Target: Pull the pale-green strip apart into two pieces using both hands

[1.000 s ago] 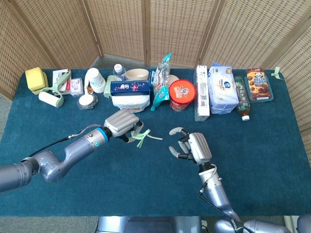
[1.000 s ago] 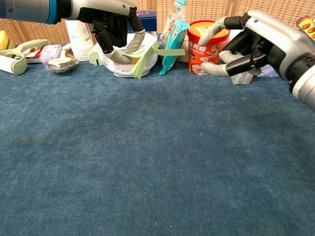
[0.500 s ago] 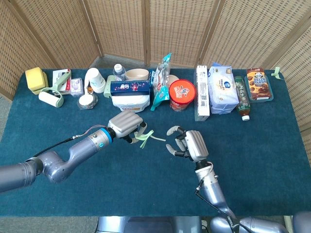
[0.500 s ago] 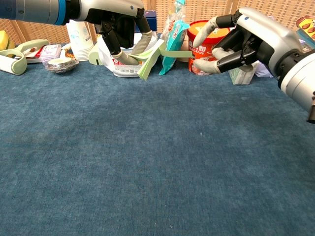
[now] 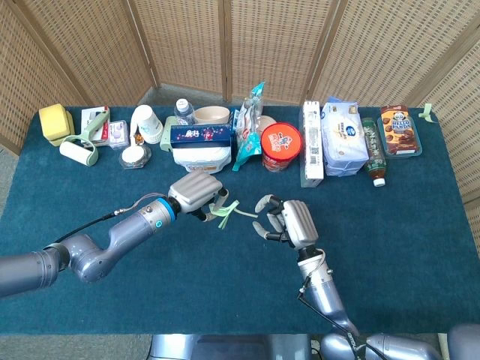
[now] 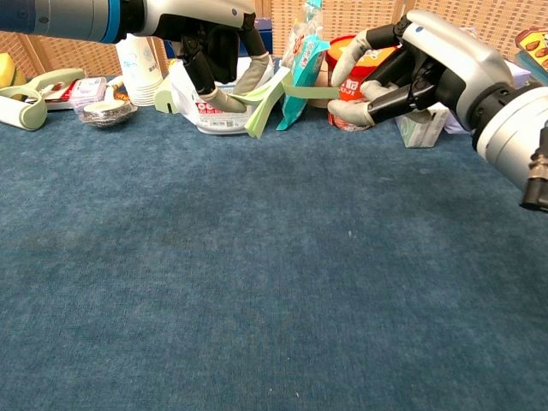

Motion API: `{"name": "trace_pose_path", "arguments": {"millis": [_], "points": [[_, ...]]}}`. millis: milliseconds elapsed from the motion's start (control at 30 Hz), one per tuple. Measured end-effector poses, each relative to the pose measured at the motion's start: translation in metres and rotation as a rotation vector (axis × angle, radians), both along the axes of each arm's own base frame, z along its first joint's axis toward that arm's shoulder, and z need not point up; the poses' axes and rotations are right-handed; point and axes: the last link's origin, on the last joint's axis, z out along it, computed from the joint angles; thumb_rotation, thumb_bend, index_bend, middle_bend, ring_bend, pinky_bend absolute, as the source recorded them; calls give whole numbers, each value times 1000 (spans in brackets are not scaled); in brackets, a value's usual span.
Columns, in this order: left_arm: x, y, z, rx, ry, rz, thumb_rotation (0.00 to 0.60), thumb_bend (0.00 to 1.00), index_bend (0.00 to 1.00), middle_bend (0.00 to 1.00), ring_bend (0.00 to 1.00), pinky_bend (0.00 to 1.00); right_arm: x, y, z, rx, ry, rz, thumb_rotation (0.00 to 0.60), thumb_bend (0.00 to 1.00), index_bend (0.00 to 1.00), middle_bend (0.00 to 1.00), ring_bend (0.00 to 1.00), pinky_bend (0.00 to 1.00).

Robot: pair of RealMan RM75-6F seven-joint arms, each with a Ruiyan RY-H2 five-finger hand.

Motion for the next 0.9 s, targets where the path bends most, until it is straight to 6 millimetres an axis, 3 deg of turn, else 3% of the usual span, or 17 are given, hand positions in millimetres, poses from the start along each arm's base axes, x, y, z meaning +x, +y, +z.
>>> {"name": "trace_pose_path", "arguments": {"millis": [900], "points": [[2, -1, -2, -4, -6, 4, 600, 406, 637, 1000, 1000, 1000, 6, -4, -4, 1, -8, -15, 600, 404, 542, 1000, 992, 942]]}}
